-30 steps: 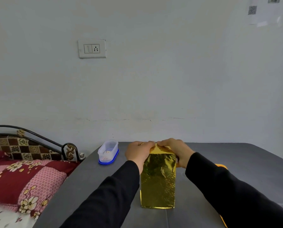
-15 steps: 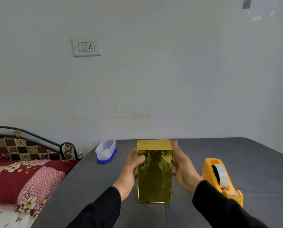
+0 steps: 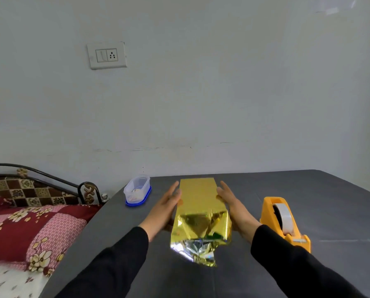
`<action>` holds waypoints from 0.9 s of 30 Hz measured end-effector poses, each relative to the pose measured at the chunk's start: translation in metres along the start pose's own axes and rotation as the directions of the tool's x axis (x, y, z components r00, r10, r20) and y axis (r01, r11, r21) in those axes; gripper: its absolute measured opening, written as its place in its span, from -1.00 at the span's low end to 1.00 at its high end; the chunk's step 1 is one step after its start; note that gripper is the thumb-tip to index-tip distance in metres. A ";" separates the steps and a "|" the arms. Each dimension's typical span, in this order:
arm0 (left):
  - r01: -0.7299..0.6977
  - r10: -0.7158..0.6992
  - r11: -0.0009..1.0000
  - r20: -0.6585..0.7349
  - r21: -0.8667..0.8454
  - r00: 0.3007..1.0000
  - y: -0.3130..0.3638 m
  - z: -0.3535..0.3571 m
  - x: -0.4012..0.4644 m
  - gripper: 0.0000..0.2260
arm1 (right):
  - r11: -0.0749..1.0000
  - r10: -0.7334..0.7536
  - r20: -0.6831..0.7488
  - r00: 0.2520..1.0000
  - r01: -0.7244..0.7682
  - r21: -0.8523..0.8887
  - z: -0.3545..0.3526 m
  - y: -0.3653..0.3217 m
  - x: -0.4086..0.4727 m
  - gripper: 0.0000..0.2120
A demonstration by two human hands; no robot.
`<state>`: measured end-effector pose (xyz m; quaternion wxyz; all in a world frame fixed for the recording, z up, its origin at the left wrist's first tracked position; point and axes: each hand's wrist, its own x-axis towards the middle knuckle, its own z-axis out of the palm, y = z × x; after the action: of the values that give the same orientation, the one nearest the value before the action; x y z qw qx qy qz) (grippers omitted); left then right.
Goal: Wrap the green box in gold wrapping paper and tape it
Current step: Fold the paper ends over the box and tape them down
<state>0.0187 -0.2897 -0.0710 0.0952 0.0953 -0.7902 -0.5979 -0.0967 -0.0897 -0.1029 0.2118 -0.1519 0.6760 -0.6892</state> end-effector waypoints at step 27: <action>-0.482 0.608 0.401 0.167 0.779 0.776 0.091 -0.033 -0.003 -0.42 | 0.984 -0.161 0.052 0.986 0.157 0.085 0.014 0.073 0.002 0.09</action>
<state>0.0268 -0.2948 0.0257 0.2895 -0.0938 -0.9457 -0.1139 -0.0855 -0.1027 -0.1756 0.1817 -0.2169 0.6270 -0.7259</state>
